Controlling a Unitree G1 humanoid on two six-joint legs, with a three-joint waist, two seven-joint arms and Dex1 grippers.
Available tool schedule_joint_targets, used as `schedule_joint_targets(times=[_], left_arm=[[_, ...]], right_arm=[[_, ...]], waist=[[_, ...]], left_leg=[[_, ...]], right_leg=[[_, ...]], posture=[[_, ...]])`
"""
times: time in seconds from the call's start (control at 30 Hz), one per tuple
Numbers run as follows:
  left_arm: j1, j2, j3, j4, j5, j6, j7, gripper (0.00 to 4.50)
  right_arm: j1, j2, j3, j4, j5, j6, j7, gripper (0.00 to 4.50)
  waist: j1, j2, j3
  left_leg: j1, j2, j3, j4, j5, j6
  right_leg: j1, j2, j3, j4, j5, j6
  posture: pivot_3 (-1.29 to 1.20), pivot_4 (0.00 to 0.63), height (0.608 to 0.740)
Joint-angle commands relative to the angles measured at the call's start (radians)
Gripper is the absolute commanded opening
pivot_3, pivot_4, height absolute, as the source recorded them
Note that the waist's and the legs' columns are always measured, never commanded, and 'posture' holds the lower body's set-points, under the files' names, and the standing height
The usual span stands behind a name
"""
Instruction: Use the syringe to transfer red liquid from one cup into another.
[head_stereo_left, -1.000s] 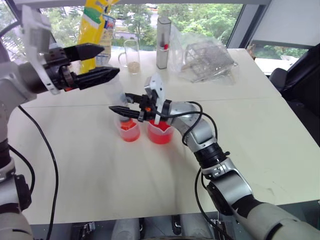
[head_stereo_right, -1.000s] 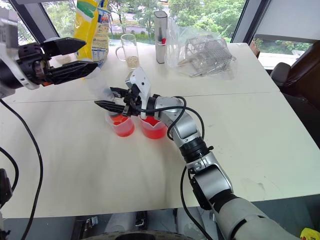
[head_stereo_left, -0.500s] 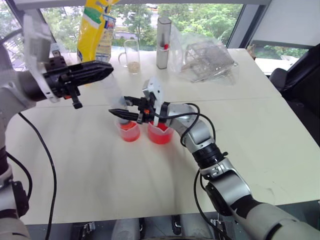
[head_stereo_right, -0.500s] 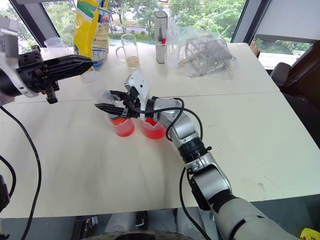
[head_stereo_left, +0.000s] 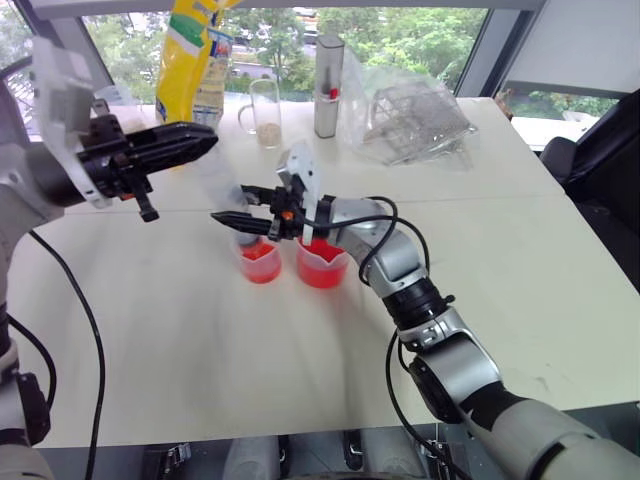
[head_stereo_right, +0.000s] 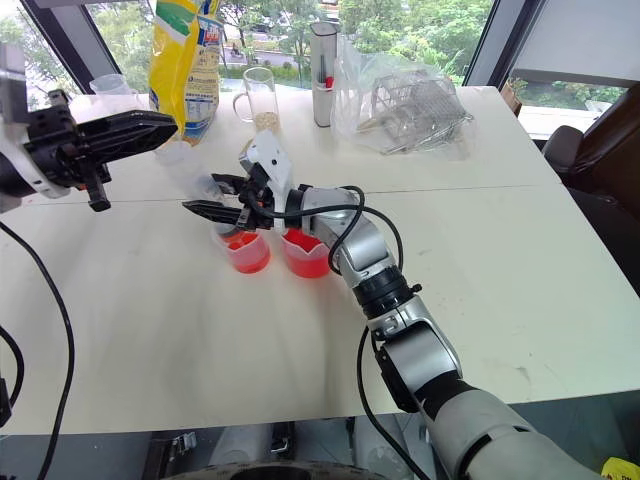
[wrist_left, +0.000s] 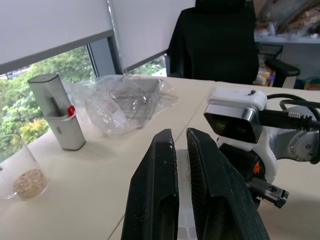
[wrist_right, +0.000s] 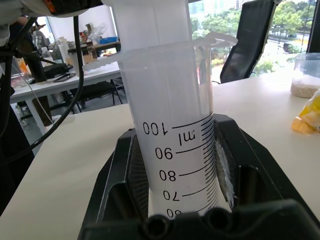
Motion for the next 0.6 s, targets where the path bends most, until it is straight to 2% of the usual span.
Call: schedule_joint_targets(times=[0.03, 0.6], left_arm=[[0.033, 0.003, -0.065, 0.013, 0.055, 0.011, -0.009, 0.02], [0.054, -0.026, -0.114, -0.008, 0.085, -0.013, 0.01, 0.02]], right_arm=[[-0.071, 0.002, -0.102, -0.067, 0.052, -0.035, -0.036, 1.42], [-0.08, -0.017, -0.115, -0.087, 0.067, -0.017, -0.052, 1.42]], waist=[[0.0, 0.0, 0.0], [0.0, 0.0, 0.0]], left_leg=[[0.0, 0.0, 0.0, 0.0, 0.0, 0.0], [0.0, 0.0, 0.0, 0.0, 0.0, 0.0]], right_leg=[[0.0, 0.0, 0.0, 0.0, 0.0, 0.0], [0.0, 0.0, 0.0, 0.0, 0.0, 0.0]], posture=[[0.0, 0.15, 0.74], [0.0, 0.15, 0.74]])
